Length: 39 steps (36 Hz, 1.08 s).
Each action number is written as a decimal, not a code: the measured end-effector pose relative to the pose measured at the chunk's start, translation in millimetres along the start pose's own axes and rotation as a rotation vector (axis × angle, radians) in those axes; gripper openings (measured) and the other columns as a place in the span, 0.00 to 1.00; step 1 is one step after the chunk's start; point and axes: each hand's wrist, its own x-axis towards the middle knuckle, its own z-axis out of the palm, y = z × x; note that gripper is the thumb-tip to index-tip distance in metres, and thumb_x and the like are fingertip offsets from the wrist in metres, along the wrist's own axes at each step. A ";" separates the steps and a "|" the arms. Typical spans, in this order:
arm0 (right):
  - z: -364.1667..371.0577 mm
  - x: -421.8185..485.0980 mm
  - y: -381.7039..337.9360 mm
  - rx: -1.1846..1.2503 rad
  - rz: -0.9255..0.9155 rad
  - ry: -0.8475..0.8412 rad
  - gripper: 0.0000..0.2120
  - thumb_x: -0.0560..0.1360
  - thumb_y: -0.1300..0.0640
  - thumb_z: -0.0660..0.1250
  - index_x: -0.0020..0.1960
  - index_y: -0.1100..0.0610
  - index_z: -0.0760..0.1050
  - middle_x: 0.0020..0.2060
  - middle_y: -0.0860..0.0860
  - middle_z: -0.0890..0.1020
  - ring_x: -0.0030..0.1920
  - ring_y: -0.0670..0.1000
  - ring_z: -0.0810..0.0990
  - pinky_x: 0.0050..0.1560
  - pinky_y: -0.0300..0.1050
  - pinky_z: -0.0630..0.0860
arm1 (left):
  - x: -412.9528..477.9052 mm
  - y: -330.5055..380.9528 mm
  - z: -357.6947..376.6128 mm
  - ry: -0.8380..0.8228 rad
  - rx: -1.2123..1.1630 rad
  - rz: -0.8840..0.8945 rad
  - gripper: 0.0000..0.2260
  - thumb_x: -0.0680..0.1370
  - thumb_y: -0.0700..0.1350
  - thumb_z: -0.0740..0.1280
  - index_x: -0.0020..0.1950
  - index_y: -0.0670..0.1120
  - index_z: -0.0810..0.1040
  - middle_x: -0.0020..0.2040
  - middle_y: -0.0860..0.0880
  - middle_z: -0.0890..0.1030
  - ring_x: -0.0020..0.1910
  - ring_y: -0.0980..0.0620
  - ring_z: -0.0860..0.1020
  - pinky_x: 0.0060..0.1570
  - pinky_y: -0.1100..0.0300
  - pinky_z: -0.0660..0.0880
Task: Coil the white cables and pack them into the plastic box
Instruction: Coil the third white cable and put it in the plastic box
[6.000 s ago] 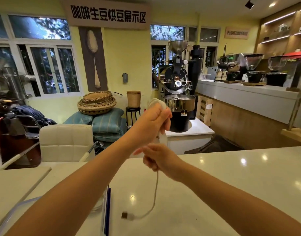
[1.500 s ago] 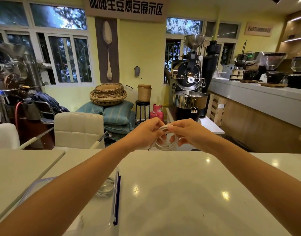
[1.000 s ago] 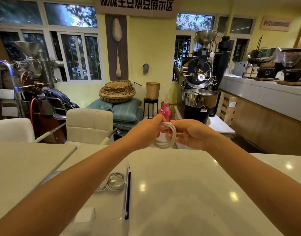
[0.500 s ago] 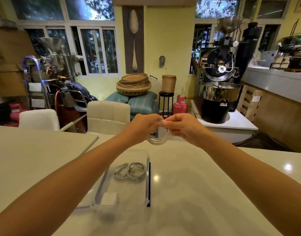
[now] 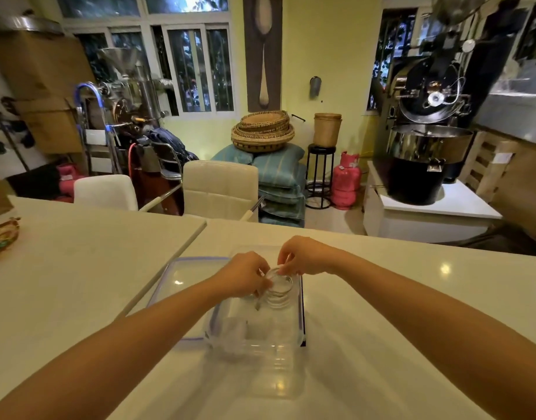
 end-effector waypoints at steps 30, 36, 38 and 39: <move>57.2 25.1 -12.8 -0.811 -0.007 -0.270 0.16 0.73 0.55 0.66 0.58 0.60 0.75 0.55 0.57 0.79 0.47 0.56 0.75 0.46 0.47 0.70 | 8.8 -23.6 47.5 -0.155 0.359 -0.089 0.05 0.73 0.44 0.66 0.39 0.43 0.76 0.30 0.50 0.69 0.41 0.49 0.72 0.41 0.56 0.70; 57.4 21.5 -12.1 -0.826 -0.037 -0.216 0.15 0.73 0.54 0.66 0.57 0.60 0.75 0.55 0.57 0.79 0.43 0.54 0.71 0.45 0.45 0.68 | 9.9 -26.9 49.7 -0.170 0.374 -0.101 0.15 0.74 0.45 0.65 0.29 0.47 0.65 0.34 0.46 0.75 0.44 0.45 0.75 0.42 0.56 0.70; 57.1 20.2 -11.7 -0.831 -0.050 -0.198 0.15 0.73 0.52 0.67 0.56 0.59 0.76 0.55 0.57 0.79 0.45 0.55 0.74 0.46 0.46 0.69 | 7.9 -27.1 48.7 -0.180 0.364 -0.088 0.09 0.75 0.46 0.64 0.37 0.44 0.74 0.47 0.41 0.81 0.50 0.43 0.78 0.47 0.53 0.73; 56.9 19.7 -11.4 -0.828 -0.054 -0.190 0.15 0.73 0.52 0.67 0.56 0.60 0.76 0.55 0.57 0.79 0.46 0.55 0.75 0.46 0.46 0.70 | 7.2 -28.0 48.7 -0.175 0.361 -0.083 0.09 0.75 0.47 0.63 0.44 0.42 0.77 0.52 0.40 0.81 0.52 0.42 0.78 0.50 0.52 0.74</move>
